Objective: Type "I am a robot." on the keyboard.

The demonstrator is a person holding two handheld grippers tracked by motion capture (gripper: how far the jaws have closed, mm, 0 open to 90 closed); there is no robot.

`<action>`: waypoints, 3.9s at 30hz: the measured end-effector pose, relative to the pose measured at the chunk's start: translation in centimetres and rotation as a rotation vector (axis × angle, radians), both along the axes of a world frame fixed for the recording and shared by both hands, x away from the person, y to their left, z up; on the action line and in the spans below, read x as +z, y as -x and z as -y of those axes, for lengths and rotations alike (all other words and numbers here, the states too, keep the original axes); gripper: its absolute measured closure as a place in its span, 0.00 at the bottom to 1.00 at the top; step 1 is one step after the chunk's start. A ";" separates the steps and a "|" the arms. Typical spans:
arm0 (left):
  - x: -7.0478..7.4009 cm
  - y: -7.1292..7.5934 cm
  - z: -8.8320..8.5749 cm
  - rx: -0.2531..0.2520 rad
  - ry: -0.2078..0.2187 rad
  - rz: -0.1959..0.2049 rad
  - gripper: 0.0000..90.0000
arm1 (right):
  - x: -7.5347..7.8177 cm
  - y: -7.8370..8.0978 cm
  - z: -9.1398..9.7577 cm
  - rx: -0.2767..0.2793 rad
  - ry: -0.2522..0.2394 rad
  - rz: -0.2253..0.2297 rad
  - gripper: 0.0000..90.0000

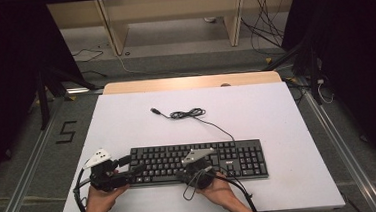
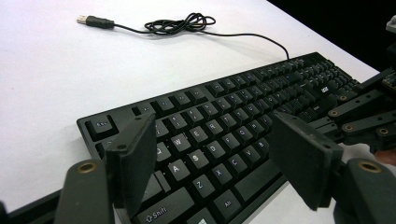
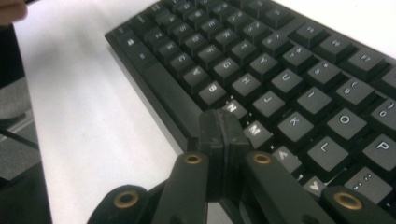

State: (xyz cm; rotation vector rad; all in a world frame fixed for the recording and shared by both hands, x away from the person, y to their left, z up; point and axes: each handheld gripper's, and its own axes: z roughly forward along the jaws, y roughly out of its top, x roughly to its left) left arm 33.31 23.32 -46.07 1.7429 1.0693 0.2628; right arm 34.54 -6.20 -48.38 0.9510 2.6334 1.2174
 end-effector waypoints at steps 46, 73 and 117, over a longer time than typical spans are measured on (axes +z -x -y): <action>-1.2 -1.4 0.7 0.021 -0.105 -0.082 0.82 | 2.5 0.0 2.8 -0.074 -0.149 0.016 0.45; -2.2 -2.3 1.5 0.008 -0.168 -0.119 0.99 | 2.9 0.8 3.9 -0.084 -0.169 0.058 0.39; -1.1 -1.2 1.3 -0.034 -0.099 -0.087 0.64 | 2.8 0.4 3.6 -0.098 -0.167 0.063 0.40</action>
